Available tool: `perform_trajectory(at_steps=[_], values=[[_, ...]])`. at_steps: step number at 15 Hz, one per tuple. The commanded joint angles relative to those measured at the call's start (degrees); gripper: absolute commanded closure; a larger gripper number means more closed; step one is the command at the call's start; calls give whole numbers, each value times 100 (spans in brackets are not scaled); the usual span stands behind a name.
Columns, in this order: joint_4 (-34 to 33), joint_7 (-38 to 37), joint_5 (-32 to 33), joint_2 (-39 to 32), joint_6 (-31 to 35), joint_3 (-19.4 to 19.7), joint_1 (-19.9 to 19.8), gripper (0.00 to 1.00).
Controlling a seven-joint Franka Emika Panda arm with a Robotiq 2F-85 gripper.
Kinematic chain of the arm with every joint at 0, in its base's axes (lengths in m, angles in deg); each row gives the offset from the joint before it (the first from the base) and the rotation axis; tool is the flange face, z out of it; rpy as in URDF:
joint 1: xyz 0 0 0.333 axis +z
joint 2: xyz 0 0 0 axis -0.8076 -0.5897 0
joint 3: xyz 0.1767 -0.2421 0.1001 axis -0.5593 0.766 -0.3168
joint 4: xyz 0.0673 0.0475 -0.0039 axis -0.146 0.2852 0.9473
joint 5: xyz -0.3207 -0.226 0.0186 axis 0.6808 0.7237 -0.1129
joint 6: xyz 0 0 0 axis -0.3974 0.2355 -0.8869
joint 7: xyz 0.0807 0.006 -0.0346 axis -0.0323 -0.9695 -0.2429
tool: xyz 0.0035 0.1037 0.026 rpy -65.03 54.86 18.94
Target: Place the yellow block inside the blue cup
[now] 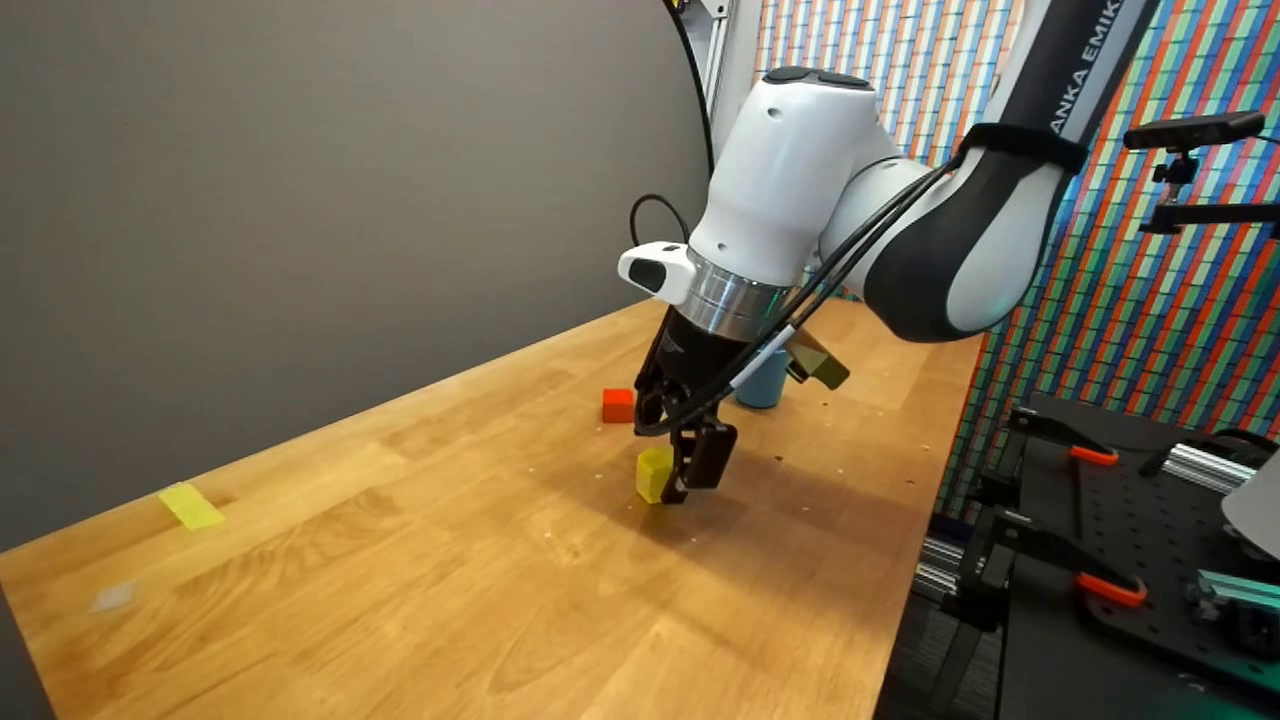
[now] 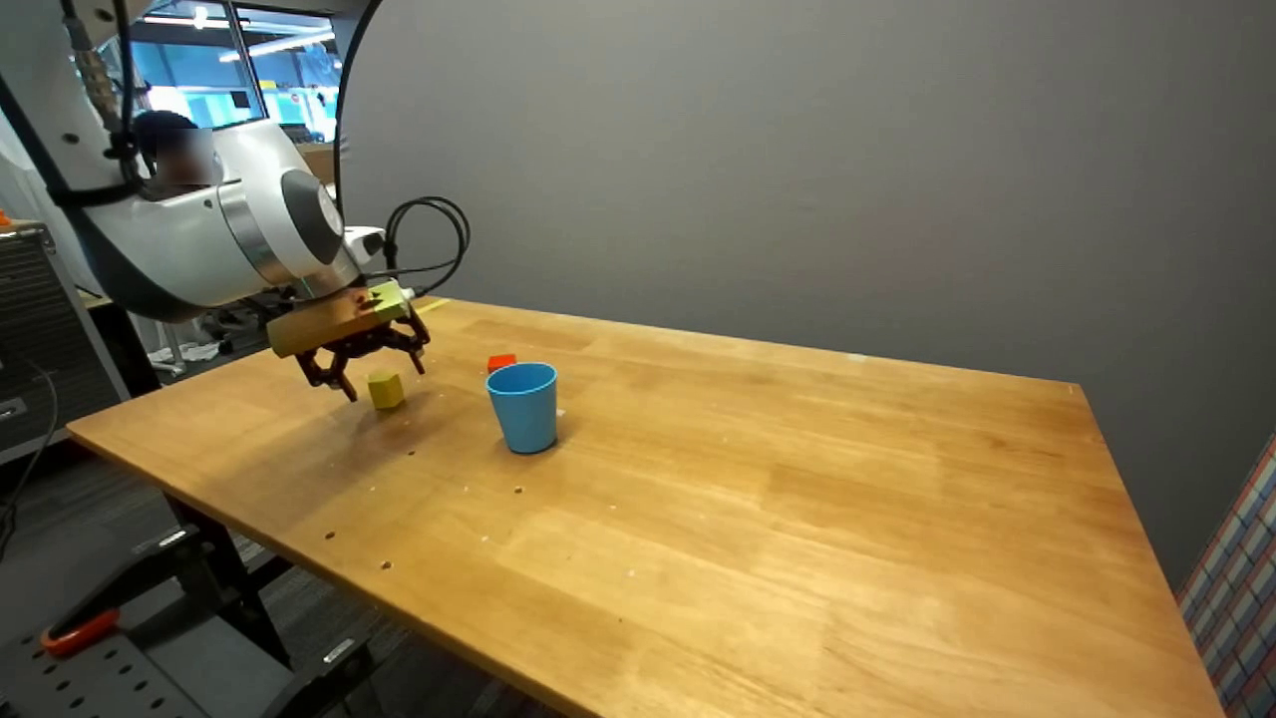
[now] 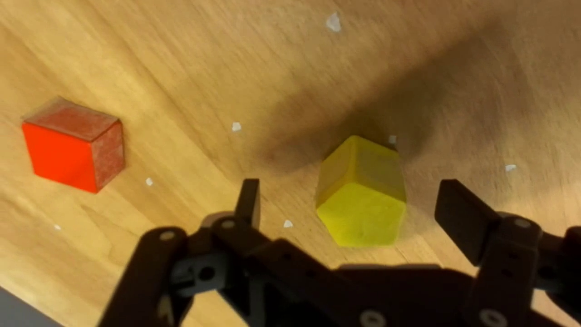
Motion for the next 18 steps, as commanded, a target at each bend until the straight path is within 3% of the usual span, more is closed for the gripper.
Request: perform_trajectory(at_steps=[1,7,11,18], values=[[-93,-26,208,-174,555,584,482,31],[-120,77,94,-497,982,1293,1007,79],[-33,20,-1,-304,596,1985,1502,79],[-20,-691,-93,415,-881,4940,3524,79]])
